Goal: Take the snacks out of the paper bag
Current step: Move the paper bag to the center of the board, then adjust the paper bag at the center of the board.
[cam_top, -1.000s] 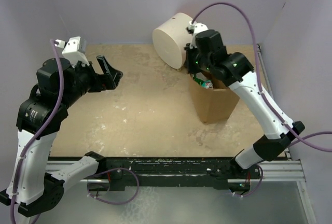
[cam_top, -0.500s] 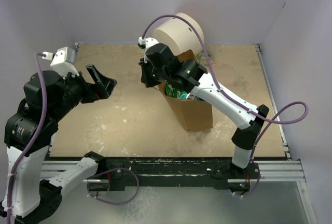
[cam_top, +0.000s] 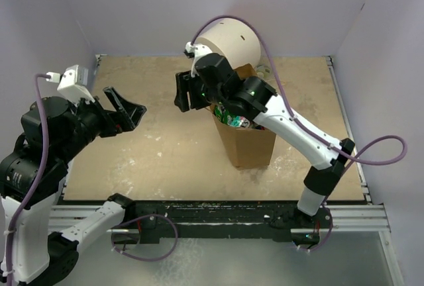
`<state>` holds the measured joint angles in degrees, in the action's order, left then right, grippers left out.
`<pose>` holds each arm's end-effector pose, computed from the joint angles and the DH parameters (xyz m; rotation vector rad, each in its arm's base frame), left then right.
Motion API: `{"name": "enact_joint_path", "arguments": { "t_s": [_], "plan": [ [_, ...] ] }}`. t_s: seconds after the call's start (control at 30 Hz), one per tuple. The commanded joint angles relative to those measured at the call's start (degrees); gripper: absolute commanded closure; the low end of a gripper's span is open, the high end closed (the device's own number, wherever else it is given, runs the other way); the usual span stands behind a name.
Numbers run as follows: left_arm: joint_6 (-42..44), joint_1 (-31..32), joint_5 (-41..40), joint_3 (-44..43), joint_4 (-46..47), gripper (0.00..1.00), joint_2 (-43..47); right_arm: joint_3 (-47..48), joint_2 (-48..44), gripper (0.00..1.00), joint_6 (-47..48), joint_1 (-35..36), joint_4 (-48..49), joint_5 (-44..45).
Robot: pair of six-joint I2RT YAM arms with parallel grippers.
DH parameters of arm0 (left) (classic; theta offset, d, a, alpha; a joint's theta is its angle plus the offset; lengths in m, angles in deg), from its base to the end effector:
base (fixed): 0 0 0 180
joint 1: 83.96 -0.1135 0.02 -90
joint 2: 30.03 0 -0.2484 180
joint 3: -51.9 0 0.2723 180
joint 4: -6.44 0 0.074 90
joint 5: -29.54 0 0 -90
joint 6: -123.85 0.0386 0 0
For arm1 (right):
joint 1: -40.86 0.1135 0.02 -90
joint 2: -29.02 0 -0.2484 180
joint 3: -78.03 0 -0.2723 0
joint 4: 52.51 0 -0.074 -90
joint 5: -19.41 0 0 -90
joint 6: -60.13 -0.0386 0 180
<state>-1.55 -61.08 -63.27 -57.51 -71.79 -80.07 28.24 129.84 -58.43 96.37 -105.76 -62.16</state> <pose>0.0981 -0.0394 0.5018 -0.2468 1.9362 -0.6378 0.2348 0.3318 0.4457 -0.3859 2.0368 0.7895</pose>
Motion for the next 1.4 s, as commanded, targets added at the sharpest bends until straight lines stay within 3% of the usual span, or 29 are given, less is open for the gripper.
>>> {"name": "enact_joint_path", "arguments": {
  "t_s": [0.0,0.13,0.33,0.53,0.7,0.83,0.97,1.27,1.37],
  "plan": [
    [-0.6,-0.4,3.2,-2.3,2.8,0.01,-2.1,0.8,-6.6,0.32,-0.9,0.2,-1.9,4.4],
    [-1.0,-0.4,6.0,-2.1,4.1,0.01,-3.4,2.7,-8.6,0.15,-1.9,0.2,-9.2,11.6],
    [-1.4,-0.5,11.4,-1.4,6.9,0.01,-5.0,3.5,-12.7,0.0,-2.4,0.2,-15.5,17.4],
    [-4.6,-0.4,22.5,1.7,15.2,0.01,-7.9,7.0,-16.5,0.01,-10.3,0.2,-19.0,23.5],
    [-9.1,-0.4,31.6,6.6,23.5,0.01,-10.7,6.7,-22.0,0.0,-12.8,0.1,-16.6,22.7],
    [-10.7,-0.4,35.6,8.5,27.7,0.01,-14.2,-8.6,-34.8,0.0,-6.5,0.1,-1.2,25.0],
    [-13.0,-0.4,37.5,10.6,32.4,0.0,-17.9,-18.2,-43.3,0.0,-9.5,0.1,2.9,38.9],
    [-19.1,-0.3,41.8,14.1,43.6,0.12,-25.8,-7.7,-35.8,0.0,-6.3,0.0,-10.2,42.0],
    [-20.3,-0.2,41.4,16.9,46.7,0.16,-25.0,-6.7,-32.3,0.0,-4.8,-2.7,-11.6,39.0]
  ]
}}
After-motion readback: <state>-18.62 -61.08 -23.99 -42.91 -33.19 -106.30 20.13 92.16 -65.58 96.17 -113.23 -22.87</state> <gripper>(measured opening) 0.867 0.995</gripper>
